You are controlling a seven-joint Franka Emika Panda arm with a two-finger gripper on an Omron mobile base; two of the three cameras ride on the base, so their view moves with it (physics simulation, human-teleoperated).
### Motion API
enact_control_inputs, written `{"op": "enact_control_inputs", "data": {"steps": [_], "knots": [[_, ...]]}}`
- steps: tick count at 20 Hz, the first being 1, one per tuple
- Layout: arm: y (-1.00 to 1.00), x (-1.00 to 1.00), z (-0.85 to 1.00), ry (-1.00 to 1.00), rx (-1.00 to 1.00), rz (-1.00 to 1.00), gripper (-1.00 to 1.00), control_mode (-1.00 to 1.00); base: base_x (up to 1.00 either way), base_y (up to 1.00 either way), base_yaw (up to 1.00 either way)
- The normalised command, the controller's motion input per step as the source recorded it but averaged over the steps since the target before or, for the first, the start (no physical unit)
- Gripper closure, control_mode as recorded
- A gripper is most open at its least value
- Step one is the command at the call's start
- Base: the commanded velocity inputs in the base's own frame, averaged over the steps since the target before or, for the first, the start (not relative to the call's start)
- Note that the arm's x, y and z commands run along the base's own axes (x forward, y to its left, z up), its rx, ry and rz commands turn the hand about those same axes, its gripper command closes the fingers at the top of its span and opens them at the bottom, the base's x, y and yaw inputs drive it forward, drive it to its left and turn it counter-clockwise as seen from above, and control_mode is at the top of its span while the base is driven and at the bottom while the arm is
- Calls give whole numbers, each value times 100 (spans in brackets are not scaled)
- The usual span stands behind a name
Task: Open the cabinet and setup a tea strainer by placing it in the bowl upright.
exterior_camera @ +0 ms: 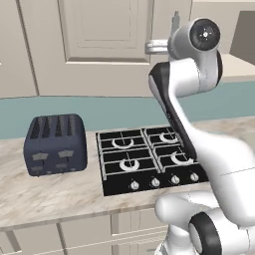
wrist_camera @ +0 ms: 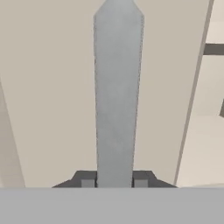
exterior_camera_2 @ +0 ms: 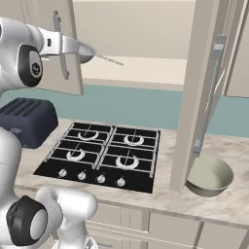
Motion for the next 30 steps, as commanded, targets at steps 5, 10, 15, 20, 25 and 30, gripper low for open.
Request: {"op": "enact_control_inputs", "data": {"steps": [5,10,15,20,25,30], "knots": [[24,-100,0,0,0,-6,100,-100,0,0,0],[34,-100,1,1,0,-6,100,-100,0,0,0],[45,-100,7,4,0,-7,100,-100,0,0,0],[65,-100,6,1,0,-10,100,-100,0,0,0],[59,-63,0,2,-2,-14,100,-100,0,0,0],[45,-20,0,0,0,-14,-100,-100,0,0,0]]}}
